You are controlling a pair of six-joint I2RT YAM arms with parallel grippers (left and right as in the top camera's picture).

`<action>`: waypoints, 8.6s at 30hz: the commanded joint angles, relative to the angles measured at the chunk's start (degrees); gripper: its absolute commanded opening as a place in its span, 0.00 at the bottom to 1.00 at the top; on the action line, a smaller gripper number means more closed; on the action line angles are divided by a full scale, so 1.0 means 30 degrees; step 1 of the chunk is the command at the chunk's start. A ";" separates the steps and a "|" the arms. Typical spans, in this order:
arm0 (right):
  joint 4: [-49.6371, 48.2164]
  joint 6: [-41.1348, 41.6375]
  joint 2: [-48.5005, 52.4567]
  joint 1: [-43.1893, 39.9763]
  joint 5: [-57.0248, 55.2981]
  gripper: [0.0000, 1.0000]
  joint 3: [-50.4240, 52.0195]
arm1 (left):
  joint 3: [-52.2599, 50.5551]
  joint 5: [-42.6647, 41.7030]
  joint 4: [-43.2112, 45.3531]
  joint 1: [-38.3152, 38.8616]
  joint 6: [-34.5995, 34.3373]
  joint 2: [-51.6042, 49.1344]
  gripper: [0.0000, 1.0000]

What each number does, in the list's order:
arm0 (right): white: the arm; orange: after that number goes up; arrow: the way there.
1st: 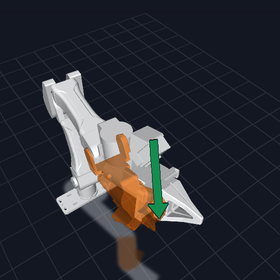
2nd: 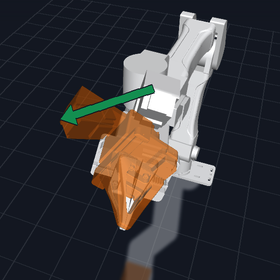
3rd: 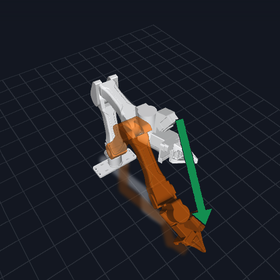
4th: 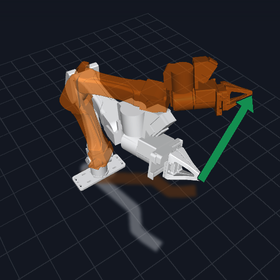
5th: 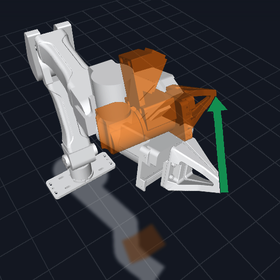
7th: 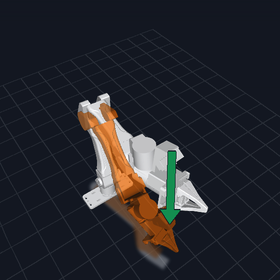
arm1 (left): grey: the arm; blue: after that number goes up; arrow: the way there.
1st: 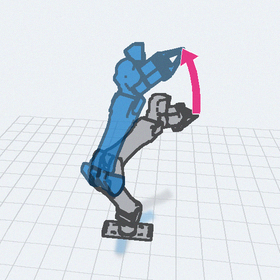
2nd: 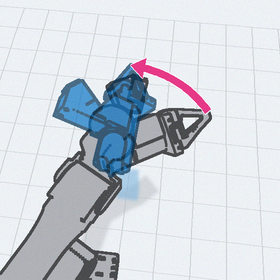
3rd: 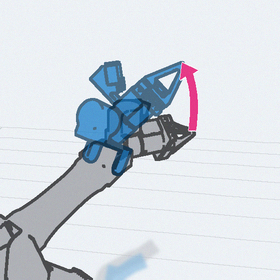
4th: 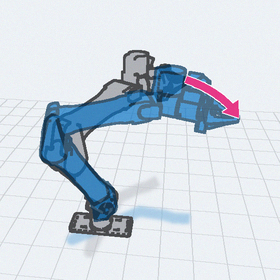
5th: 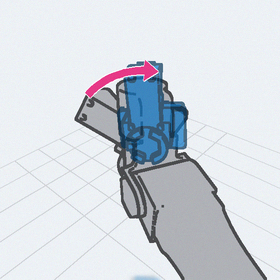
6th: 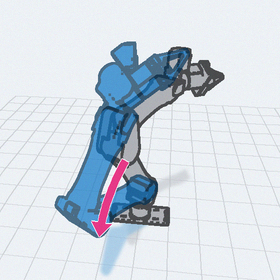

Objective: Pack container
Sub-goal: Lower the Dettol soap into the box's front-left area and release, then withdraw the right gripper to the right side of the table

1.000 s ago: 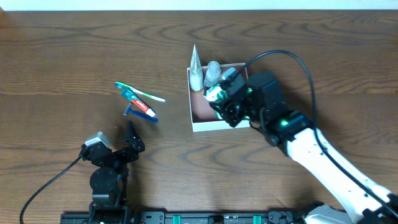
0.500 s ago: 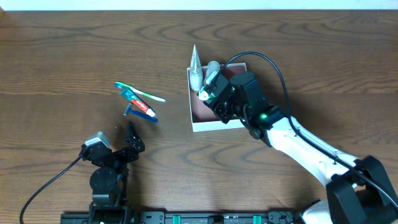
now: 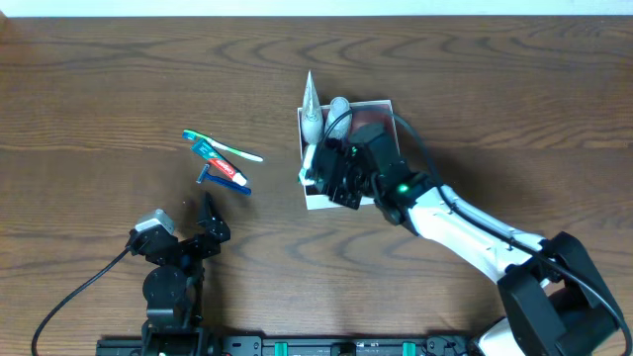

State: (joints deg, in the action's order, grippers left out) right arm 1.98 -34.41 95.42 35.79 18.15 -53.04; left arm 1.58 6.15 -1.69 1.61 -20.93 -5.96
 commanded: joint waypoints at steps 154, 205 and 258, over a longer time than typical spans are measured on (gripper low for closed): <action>-0.4736 0.3184 0.2346 0.0976 -0.1086 0.01 -0.0415 | -0.0452 0.0153 -0.0619 -0.0066 0.0189 -0.0007 0.98; -0.5027 0.3956 0.1938 0.1093 -0.1472 0.01 -0.0430 | -0.0452 0.0153 -0.0619 -0.0066 0.0189 -0.0007 0.98; 1.0724 1.9387 -0.7992 -1.4586 -1.0601 0.99 -0.0430 | -0.0452 0.0160 -0.0612 -0.0066 0.0189 -0.0007 0.98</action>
State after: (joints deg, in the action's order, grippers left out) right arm 34.09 23.05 71.37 -7.60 -13.98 -54.17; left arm 1.58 6.17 -1.69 1.61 -20.93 -5.96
